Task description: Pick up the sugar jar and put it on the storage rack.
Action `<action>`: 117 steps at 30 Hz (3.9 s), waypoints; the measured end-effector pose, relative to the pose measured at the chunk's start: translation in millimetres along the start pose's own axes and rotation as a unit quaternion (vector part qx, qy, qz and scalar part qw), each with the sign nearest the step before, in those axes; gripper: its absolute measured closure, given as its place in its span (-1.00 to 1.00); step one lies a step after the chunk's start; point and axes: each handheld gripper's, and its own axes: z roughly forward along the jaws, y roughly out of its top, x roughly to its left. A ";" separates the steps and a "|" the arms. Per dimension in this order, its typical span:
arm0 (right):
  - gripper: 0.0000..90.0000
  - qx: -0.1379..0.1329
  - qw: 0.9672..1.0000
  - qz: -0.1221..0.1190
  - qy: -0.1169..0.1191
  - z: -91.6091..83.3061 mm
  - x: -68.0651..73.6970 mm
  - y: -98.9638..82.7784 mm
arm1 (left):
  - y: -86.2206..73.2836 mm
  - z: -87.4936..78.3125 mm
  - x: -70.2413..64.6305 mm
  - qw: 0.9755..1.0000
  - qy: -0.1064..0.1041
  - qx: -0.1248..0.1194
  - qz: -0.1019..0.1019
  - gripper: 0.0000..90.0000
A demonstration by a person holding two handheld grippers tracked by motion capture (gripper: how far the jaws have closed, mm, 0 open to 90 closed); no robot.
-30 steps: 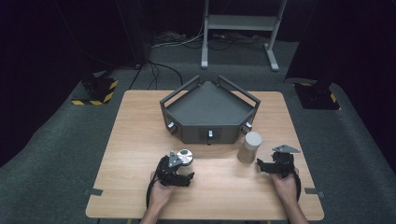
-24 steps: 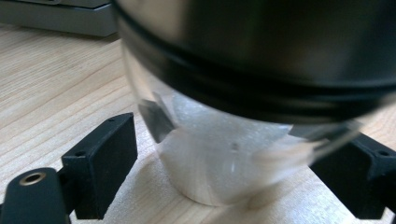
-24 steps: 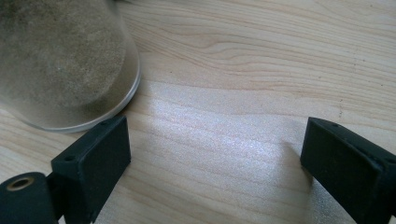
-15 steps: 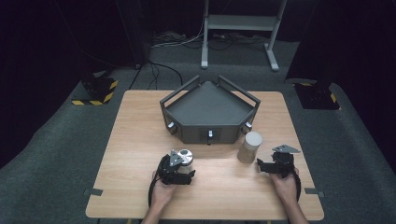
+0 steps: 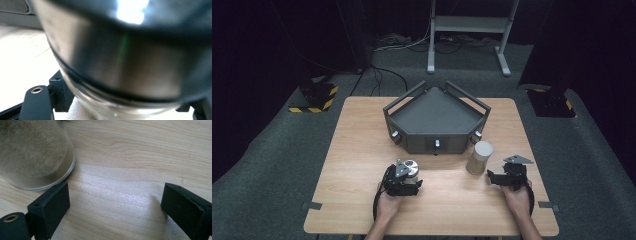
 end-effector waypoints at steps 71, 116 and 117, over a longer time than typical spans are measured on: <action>-0.82 0.000 1.000 0.000 0.000 0.0 0.0 0.0 | -1.3 2.9 -18.1 0.982 -0.022 -0.125 -0.140 -0.30; -0.82 0.000 1.000 0.000 0.000 0.0 0.0 0.0 | 105.9 -22.3 18.9 0.975 -0.087 -0.138 -0.154 -0.30; -0.82 0.000 1.000 0.000 0.000 0.0 0.0 0.0 | 107.6 -22.7 19.4 0.975 -0.086 -0.138 -0.152 -0.30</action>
